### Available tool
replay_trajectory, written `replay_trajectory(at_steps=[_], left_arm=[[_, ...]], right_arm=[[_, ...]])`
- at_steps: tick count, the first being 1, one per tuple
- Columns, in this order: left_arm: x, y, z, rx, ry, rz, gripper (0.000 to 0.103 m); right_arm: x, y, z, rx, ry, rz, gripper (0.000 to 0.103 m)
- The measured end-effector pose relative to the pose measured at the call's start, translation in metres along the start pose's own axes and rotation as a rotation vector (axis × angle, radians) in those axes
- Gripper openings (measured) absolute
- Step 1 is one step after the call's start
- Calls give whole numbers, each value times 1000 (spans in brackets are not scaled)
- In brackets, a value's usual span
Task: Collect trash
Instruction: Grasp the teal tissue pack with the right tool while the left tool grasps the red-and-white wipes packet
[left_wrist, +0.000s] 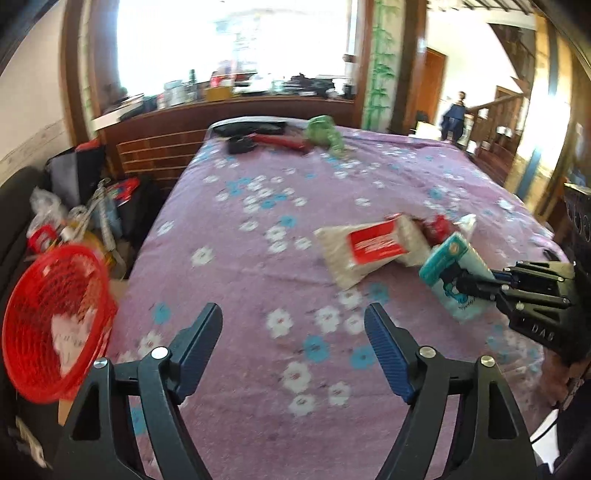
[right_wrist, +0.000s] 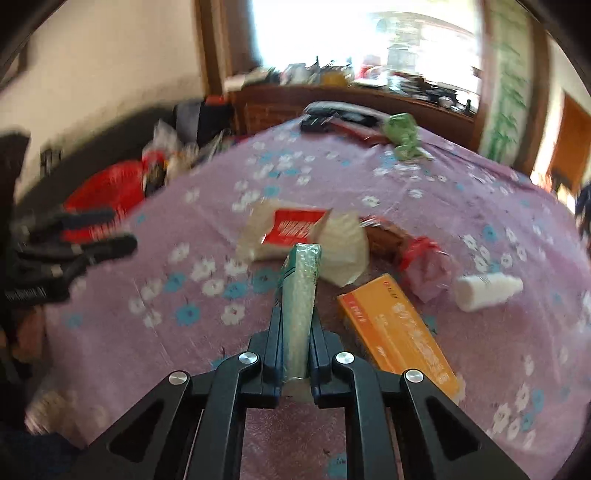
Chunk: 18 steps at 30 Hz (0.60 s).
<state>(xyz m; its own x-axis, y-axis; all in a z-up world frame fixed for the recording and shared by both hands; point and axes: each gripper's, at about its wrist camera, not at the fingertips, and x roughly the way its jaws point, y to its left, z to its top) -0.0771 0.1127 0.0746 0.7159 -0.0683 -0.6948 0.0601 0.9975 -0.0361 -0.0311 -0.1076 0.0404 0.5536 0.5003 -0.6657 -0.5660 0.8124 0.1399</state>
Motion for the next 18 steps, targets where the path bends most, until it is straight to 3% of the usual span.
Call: replay_trajectory(at_steps=[3, 8, 13, 18], left_arm=[[10, -12, 21, 27, 12, -61, 81], [52, -29, 55, 50, 45, -103, 83], [108, -34, 82, 9, 109, -114, 83], [145, -21, 93, -77, 173, -229, 83]], right_arm=[[-17, -26, -7, 150, -87, 18, 12], [-34, -51, -20, 271, -179, 18, 12], [-33, -66, -28, 323, -193, 34, 12], [-33, -75, -32, 375, -194, 68, 12]])
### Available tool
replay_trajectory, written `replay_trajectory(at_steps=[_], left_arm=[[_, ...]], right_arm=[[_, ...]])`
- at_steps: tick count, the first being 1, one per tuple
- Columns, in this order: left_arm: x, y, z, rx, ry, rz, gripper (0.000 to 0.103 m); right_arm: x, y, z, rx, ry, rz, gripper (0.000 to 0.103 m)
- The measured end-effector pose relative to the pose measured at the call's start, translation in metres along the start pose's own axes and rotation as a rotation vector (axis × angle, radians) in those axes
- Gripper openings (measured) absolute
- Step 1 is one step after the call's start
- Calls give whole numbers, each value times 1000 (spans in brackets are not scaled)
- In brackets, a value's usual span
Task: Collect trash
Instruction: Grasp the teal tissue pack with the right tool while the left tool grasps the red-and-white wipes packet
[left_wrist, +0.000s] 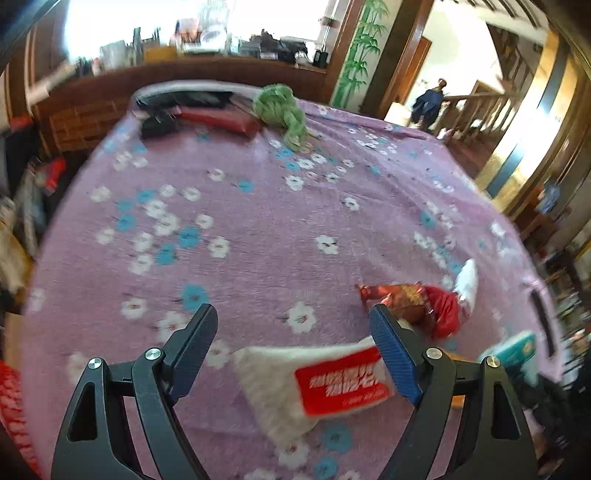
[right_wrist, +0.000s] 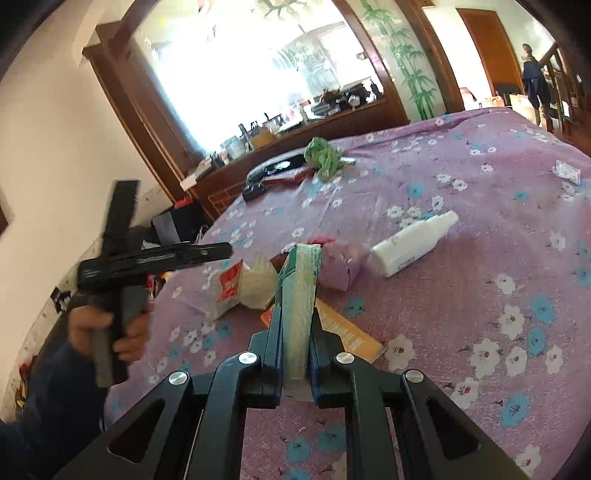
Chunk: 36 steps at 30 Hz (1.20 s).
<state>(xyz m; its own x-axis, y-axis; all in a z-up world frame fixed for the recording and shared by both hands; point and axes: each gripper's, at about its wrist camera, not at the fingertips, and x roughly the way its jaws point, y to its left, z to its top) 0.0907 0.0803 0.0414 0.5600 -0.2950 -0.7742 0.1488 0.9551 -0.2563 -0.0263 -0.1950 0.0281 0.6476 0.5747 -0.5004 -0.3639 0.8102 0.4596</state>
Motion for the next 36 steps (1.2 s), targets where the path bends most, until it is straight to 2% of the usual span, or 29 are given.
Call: replay_trajectory(at_steps=[2, 5, 6, 10, 16, 20, 25, 29, 32, 36], left_arm=[[11, 7, 0, -34, 52, -79, 83], [11, 2, -8, -12, 79, -129, 86], [8, -2, -12, 11, 98, -154, 86], [-12, -26, -34, 119, 121, -168, 86], [-31, -67, -77, 302, 94, -68, 87], [-34, -82, -92, 344, 71, -20, 87], [-43, -99, -112, 354, 97, -89, 87], [-74, -112, -136, 423, 78, -121, 87], [-90, -111, -133, 425, 28, -35, 87], [-83, -110, -112, 390, 7, 30, 88]], right_arm=[[-1, -1, -1, -1, 0, 2, 12], [-2, -3, -2, 7, -3, 7, 12], [-3, -4, -1, 14, -4, 10, 12], [-2, -11, -1, 40, -3, 16, 12], [-5, -16, -1, 63, -8, 20, 12], [-5, -17, -1, 65, -12, 20, 12], [-7, -23, -1, 94, -18, 23, 12], [-8, -23, -1, 101, -15, 32, 12], [-8, -22, -1, 96, -12, 36, 12], [-8, -23, -1, 106, -11, 41, 12]])
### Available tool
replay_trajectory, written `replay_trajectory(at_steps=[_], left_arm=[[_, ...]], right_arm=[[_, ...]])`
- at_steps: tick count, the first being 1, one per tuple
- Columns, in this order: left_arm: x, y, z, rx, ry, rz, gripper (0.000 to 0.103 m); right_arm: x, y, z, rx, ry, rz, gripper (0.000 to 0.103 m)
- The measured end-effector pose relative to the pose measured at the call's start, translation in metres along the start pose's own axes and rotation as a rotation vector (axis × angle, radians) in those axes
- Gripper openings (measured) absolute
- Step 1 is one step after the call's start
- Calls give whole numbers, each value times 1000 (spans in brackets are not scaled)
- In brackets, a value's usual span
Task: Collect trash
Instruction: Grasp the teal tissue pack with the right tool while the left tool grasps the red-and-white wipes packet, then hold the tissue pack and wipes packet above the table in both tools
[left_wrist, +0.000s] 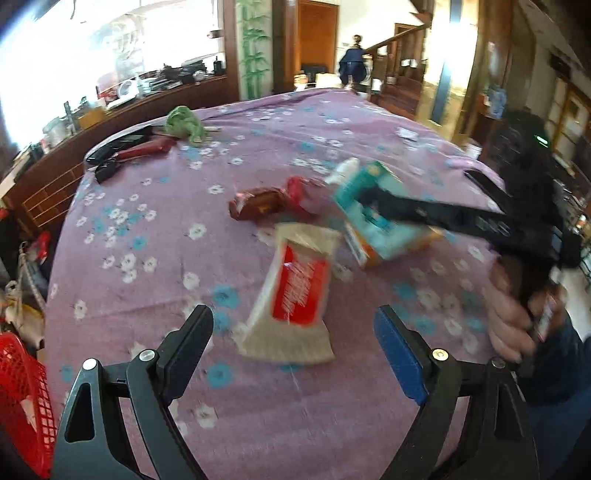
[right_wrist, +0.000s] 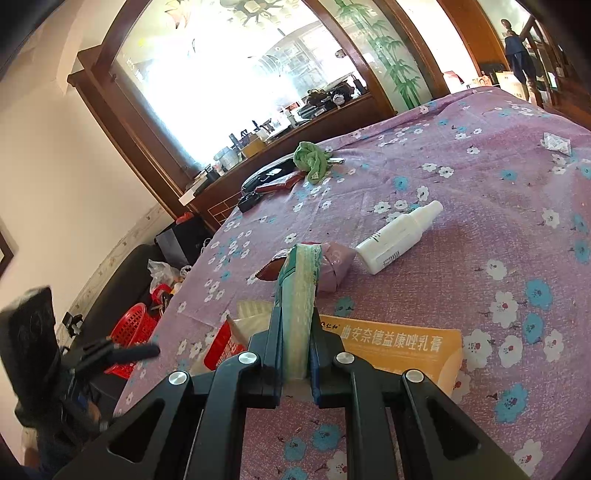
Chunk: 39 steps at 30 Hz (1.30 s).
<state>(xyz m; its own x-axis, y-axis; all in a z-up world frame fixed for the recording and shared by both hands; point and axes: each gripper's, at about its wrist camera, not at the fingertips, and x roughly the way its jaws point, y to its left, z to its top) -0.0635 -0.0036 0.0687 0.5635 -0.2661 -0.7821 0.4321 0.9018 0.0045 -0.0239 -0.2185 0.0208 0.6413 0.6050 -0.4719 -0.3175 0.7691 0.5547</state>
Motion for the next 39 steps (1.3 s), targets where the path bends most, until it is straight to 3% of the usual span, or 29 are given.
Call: replay_trajectory(at_steps=[6, 10, 14, 16, 19, 29, 39], left_arm=[[41, -15, 12, 58, 65, 50, 88], [60, -10, 14, 0, 85, 92, 86], [73, -2, 11, -67, 123, 103, 56], [78, 3, 7, -100, 136, 96, 50], [73, 9, 2, -143, 104, 97, 43], [39, 23, -19, -289, -75, 196, 42], [24, 48, -25, -420, -158, 155, 42]], right_arm=[[-3, -3, 0, 15, -4, 3, 12], [-2, 0, -1, 0, -1, 1, 12], [-1, 3, -1, -11, 2, 1, 12], [-1, 4, -2, -21, 0, -6, 12], [0, 6, -3, -33, 3, -11, 12], [3, 26, -7, -142, 2, -45, 12], [7, 28, -8, -162, 21, -35, 12]])
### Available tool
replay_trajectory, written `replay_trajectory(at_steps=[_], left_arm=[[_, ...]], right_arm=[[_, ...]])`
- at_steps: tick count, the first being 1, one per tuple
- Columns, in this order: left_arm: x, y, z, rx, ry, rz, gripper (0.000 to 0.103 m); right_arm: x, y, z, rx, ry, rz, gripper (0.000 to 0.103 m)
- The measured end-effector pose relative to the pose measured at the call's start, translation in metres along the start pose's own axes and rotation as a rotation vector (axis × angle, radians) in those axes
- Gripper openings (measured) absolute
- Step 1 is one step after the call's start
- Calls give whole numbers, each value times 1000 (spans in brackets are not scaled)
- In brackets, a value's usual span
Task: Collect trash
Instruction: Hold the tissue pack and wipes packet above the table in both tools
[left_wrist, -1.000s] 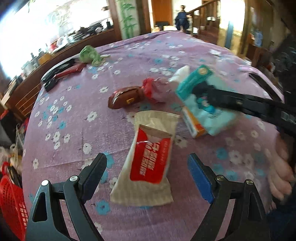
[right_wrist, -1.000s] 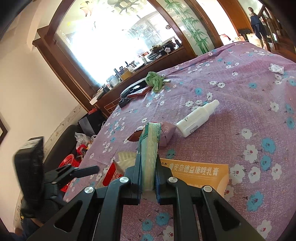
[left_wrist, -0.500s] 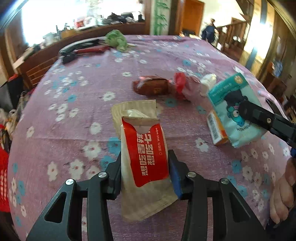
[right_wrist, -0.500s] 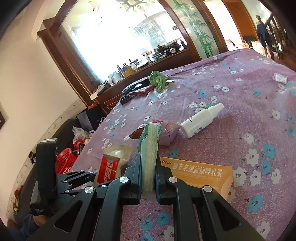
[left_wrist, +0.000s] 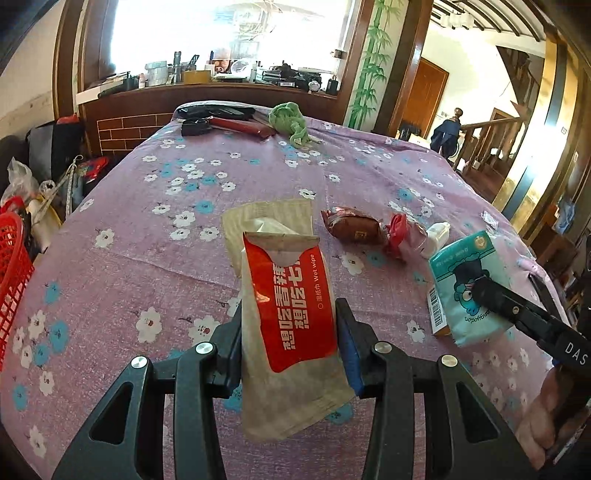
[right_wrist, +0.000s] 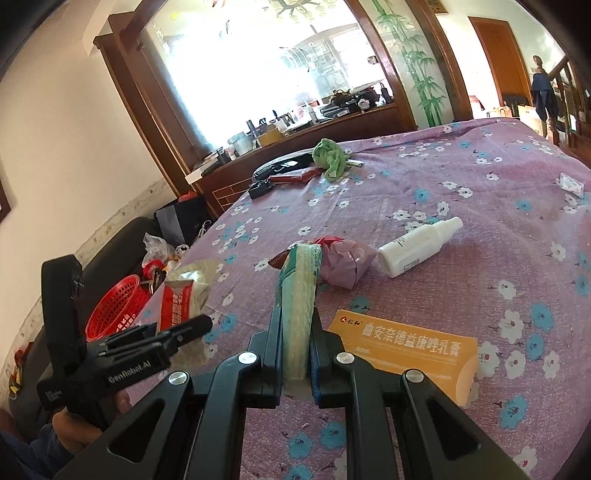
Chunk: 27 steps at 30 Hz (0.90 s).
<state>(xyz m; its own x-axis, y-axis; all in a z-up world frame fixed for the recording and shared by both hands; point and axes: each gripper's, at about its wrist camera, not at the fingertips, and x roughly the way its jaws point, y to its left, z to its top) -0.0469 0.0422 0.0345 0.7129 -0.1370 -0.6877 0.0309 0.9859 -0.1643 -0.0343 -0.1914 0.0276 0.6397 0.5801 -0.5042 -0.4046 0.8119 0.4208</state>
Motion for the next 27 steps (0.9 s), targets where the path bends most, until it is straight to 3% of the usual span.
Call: replay_trajectory(at_steps=[17, 27], left_arm=[[1, -3, -2, 6, 6, 36, 42], [-8, -2, -5, -8, -30, 76, 42]], right_arm=[[2, 1, 1, -2, 7, 5, 12], [2, 0, 1, 7, 4, 1, 12]])
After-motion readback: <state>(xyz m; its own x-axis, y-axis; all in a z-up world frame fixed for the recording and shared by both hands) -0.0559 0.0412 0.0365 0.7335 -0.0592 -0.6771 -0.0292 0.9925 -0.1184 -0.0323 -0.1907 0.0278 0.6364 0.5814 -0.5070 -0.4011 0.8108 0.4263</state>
